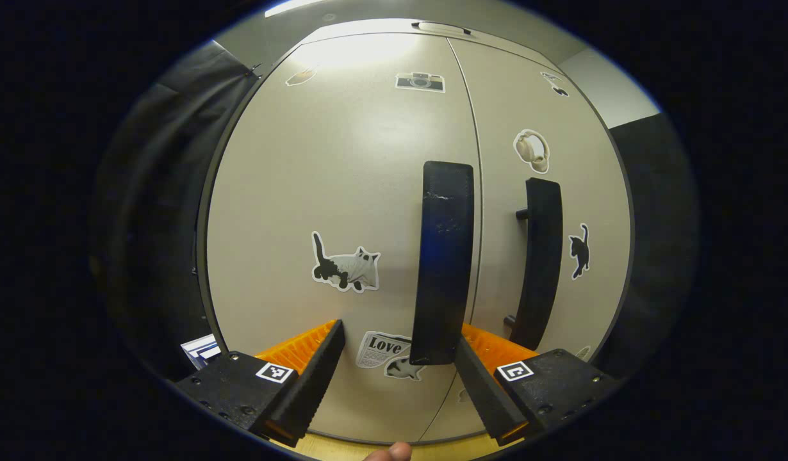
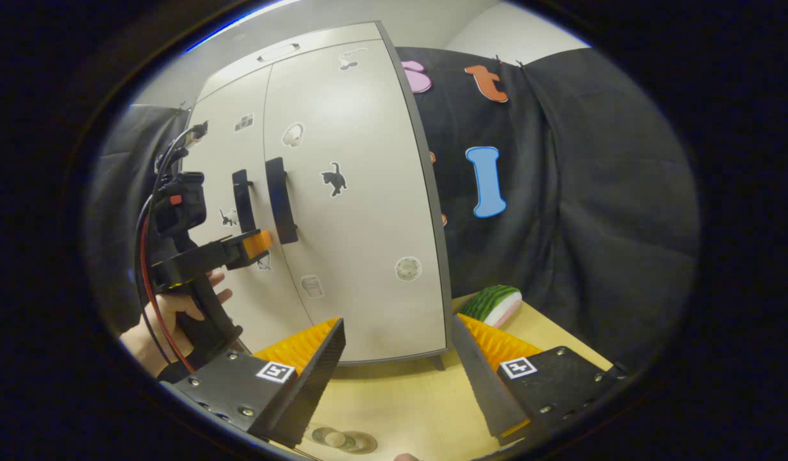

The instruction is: Grasp the bottle in the cabinet with the left hand and place it on the coaster, then close the right door with the right hand and the left door with the left hand.

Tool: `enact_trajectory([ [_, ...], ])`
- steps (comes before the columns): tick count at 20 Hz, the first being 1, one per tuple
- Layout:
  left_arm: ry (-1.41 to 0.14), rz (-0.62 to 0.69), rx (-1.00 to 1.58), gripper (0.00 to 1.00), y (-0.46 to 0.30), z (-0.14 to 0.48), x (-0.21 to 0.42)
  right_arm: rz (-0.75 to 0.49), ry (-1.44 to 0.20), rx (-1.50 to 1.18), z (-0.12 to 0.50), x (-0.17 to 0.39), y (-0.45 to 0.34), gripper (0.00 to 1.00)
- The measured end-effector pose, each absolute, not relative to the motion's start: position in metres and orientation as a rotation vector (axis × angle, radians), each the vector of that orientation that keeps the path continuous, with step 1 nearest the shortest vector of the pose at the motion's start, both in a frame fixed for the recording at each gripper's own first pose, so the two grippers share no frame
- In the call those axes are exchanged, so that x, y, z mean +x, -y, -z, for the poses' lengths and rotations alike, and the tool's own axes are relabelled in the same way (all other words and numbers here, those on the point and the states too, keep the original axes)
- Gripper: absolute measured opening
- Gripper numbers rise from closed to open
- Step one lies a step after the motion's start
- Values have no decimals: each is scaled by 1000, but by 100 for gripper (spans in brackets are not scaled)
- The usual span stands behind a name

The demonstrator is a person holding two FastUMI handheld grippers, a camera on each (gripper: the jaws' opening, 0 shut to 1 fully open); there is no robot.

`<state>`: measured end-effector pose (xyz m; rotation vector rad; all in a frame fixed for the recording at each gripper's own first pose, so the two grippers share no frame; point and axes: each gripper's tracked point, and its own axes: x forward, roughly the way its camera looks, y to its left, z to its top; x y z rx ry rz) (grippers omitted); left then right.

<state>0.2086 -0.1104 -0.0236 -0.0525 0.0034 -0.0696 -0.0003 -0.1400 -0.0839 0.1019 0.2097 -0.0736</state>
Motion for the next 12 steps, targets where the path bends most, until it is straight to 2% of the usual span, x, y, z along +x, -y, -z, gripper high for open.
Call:
enact_trajectory([
  [5,1,82,-55,100,111,7,181,49,-182,109,64,-6,134,100],
  [12,-2,115,-53,99,97,-14,73,24,-142,93,21,-16,118,100],
])
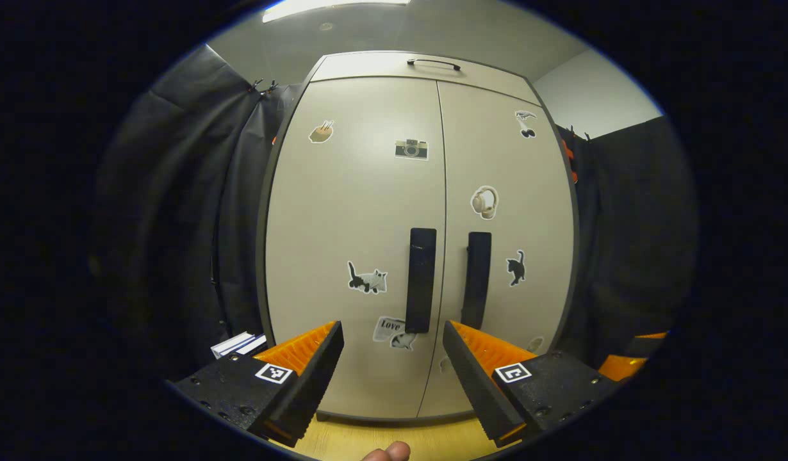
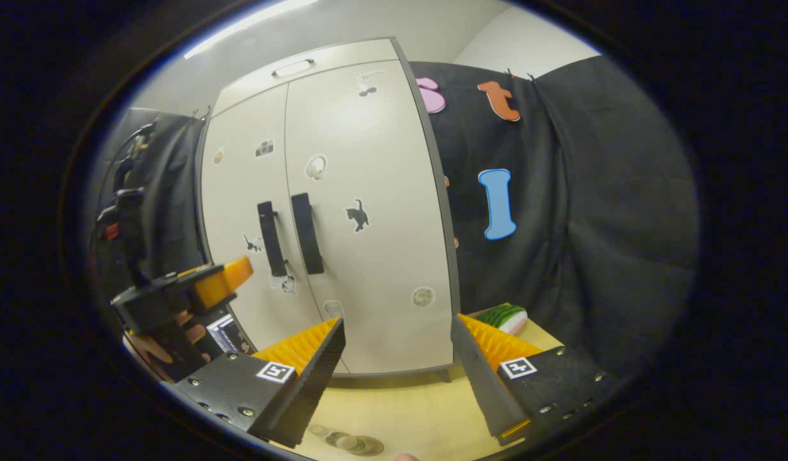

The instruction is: Grasp the bottle in the cabinet with the left hand and place it on the coaster, then close the right door with the right hand and the left door with the left hand.

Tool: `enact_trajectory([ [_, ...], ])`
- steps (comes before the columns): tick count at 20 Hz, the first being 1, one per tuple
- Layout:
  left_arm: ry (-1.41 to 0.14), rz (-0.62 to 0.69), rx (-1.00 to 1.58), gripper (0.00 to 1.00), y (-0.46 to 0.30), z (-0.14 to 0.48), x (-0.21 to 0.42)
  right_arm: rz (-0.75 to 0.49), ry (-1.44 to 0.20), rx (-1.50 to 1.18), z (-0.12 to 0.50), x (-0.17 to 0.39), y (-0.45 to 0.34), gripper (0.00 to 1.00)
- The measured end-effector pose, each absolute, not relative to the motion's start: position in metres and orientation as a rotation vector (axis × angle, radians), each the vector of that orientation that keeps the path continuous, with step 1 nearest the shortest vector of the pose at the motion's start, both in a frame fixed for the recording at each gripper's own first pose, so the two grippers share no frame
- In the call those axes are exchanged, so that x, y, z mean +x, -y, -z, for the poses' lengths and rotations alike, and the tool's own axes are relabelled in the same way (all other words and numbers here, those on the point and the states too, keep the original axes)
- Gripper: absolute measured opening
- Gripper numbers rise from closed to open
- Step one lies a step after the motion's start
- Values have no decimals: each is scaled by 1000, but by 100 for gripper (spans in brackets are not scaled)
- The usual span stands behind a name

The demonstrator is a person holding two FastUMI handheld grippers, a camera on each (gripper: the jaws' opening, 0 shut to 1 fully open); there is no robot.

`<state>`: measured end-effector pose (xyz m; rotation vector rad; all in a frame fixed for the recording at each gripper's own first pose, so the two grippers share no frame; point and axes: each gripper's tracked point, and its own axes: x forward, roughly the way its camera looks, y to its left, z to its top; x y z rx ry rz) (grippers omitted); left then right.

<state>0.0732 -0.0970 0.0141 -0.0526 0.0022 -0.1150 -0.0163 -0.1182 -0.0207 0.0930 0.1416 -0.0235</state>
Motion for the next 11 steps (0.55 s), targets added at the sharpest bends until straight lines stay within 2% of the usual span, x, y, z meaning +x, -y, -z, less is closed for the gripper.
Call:
enact_trajectory([
  [5,-62,61,-64,99,72,3,2,-20,-113,38,3,-36,96,100],
  [10,-75,36,-98,96,60,7,-22,-20,-94,15,2,-53,86,100],
  [11,-84,37,-101,96,61,8,-23,-19,-99,11,3,-55,85,97],
])
